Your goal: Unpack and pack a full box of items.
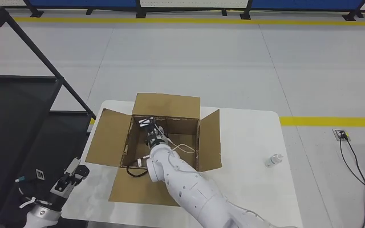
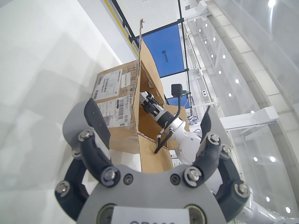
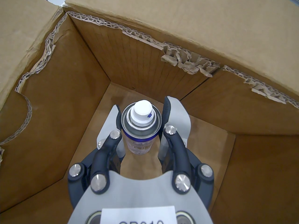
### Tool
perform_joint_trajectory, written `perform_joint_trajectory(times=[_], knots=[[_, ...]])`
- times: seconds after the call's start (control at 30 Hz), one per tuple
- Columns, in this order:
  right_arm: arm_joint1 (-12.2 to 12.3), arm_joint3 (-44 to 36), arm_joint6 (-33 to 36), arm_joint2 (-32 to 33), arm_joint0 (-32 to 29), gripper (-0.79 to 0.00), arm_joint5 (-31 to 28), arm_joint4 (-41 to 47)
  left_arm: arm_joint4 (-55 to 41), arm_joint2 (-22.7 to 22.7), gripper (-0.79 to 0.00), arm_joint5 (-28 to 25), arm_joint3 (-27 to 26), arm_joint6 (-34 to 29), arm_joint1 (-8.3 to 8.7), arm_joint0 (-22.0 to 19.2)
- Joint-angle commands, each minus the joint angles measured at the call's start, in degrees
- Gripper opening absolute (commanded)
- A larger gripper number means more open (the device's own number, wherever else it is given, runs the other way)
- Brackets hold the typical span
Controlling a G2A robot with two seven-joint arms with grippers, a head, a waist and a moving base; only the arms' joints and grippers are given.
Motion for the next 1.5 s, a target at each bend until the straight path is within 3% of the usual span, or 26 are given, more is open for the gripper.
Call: perform_joint_trajectory(times=[0.0, 0.17, 0.4, 0.5, 0.6, 0.7, 0.8, 1.0, 1.23, 1.47], knots=[[0.0, 0.2, 0.1, 0.1, 0.1, -0.486, -0.2, 0.1, 0.0, 0.0, 0.0, -0.1, 0.0, 0.0, -0.02, 0.0], [0.0, 0.5, 0.3, 0.2, 0.1, -0.48, -0.3, 0.3, -0.3, -0.3, 0.0, -0.2, 0.1, -0.1, -0.05, 0.2], [0.0, 0.6, 0.8, 0.2, 0.0, -0.394, -0.4, 0.4, -0.1, -0.5, 0.0, -0.2, -0.1, -0.1, -0.1, 0.3], [0.0, 0.6, 0.8, 0.3, -0.1, -0.268, -0.3, 0.5, 0.0, -0.5, 0.0, -0.2, -0.1, -0.3, -0.11, 0.3], [0.0, 0.7, 0.7, 0.4, -0.2, -0.246, -0.4, 0.6, 0.0, -0.5, 0.0, -0.2, -0.1, -0.3, -0.14, 0.3], [0.0, 0.2, 0.2, 0.6, -0.4, -0.166, -0.4, 0.9, 0.1, -0.4, 0.0, -0.2, -0.2, -0.2, -0.17, 0.4], [0.1, -1.3, -1.5, 0.7, -0.9, 0.0, -0.9, 1.0, 0.2, -0.5, 0.0, -0.1, -0.2, -0.2, -0.19, 0.4], [0.3, -6.4, -6.0, 0.2, -2.8, 0.0, 0.3, -0.8, 0.9, -0.3, 0.0, 0.4, -0.9, -0.3, -0.21, 0.2], [1.3, -15.1, -11.1, 0.3, -7.1, 0.0, 6.1, -5.4, 2.1, 0.8, 0.0, 1.2, -1.7, -1.4, -0.16, -0.8], [4.8, -29.4, -15.5, 4.6, -14.6, 0.0, 11.9, -13.6, 3.5, 2.8, 0.0, 1.7, -2.4, -2.8, -0.11, -2.3]])
